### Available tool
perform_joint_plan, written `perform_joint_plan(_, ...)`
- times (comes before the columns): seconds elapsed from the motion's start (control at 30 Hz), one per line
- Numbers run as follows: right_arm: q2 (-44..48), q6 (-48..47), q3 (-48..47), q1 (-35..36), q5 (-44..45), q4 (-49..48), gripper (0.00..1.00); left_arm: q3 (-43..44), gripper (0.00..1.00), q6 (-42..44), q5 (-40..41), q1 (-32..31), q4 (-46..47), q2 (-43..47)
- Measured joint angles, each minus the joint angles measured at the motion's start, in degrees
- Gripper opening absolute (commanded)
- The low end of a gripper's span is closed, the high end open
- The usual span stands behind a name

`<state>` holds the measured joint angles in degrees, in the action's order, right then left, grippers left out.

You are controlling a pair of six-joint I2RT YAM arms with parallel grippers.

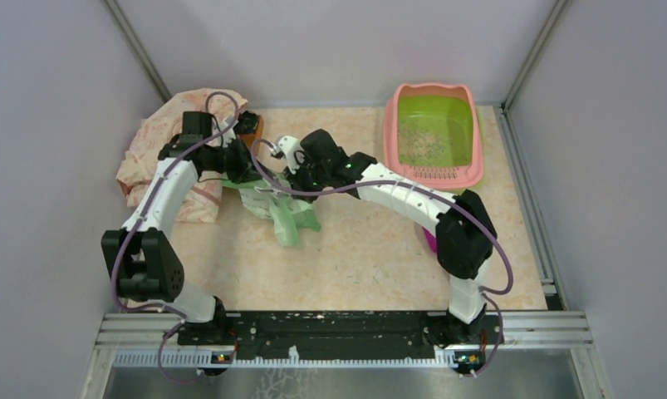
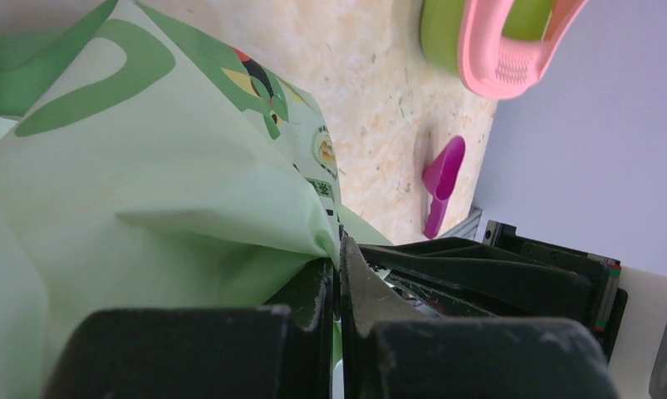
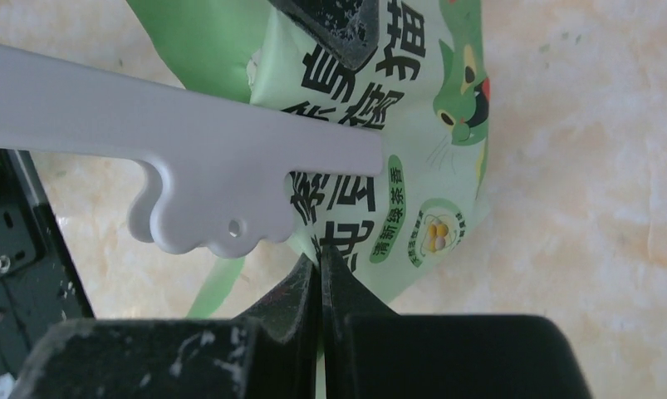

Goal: Fill the litter box with clean litter
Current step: Adjust the cat litter bag at the center of the board.

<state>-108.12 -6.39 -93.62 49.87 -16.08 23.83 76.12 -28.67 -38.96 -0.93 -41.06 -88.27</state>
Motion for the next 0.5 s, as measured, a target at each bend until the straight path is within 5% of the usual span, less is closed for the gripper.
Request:
perform_joint_plan(0.3, 9.20, 0.17, 7.93, -2.89, -0.39, 3.43, 0.00, -3.08, 0.12, -4.96, -1.27, -5.97, 4.63, 1.44)
perform_joint_plan(0.5, 10.01, 1.33, 9.66, -6.56, -1.97, 1.22, 0.00, 4.24, 0.31, -4.70, -2.67, -6.45, 3.67, -2.78)
